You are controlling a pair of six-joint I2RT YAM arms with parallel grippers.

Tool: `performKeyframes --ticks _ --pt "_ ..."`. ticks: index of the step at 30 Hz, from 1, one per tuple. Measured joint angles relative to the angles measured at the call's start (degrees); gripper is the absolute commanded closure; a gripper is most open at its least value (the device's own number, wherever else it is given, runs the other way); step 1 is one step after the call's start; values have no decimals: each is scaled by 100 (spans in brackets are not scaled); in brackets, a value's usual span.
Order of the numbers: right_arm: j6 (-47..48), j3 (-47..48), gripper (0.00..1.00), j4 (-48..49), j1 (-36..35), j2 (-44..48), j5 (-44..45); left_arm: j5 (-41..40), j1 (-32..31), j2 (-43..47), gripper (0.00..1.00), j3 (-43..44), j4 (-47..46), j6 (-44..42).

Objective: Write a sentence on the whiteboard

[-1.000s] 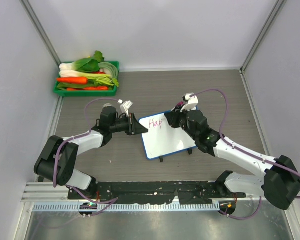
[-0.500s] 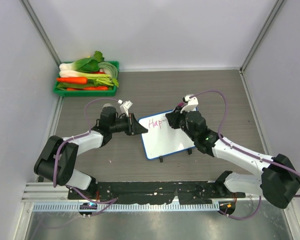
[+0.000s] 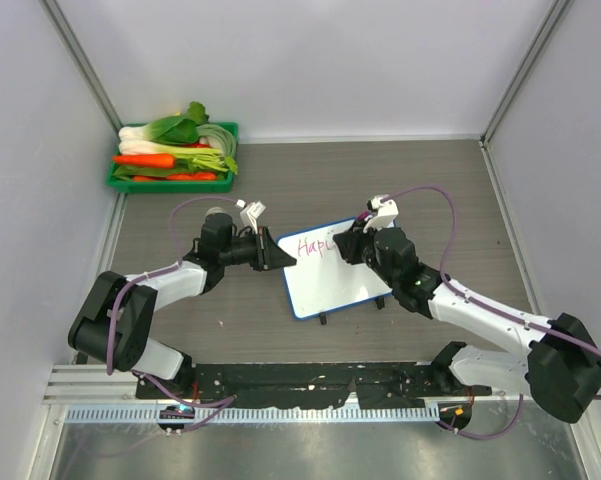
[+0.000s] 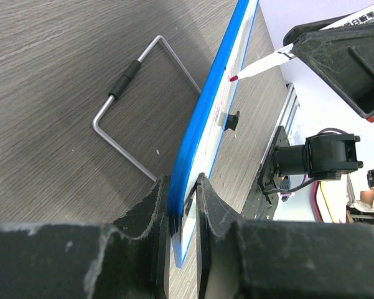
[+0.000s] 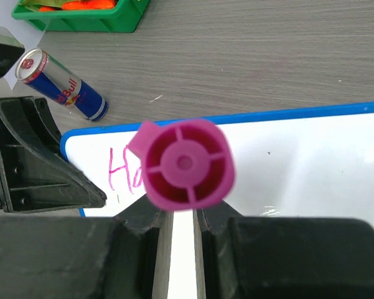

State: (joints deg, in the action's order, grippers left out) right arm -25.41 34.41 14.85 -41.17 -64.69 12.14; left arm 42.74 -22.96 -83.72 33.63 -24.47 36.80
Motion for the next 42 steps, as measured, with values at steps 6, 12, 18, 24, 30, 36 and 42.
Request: performKeyframes --ticks 6,12,18,24,30,36,42 --pt "-4 -136 99 -125 0 151 -87 2 0 0 100 0 0 0" --pt "-24 -199 98 -188 0 221 -136 2 0 0 100 0 0 0" --pt "-28 -111 99 -251 4 221 -219 20 0 0 100 0 -4 -4" --pt "-28 149 99 -203 4 216 -61 28 0 0 100 0 -4 -9" --pt "-26 289 99 -24 4 17 63 35 0 0 100 2 -4 -22" --pt "-26 299 99 24 4 -190 157 35 0 0 100 2 -4 -24" --pt "-26 302 99 118 2 -258 221 35 4 0 100 2 20 -22"
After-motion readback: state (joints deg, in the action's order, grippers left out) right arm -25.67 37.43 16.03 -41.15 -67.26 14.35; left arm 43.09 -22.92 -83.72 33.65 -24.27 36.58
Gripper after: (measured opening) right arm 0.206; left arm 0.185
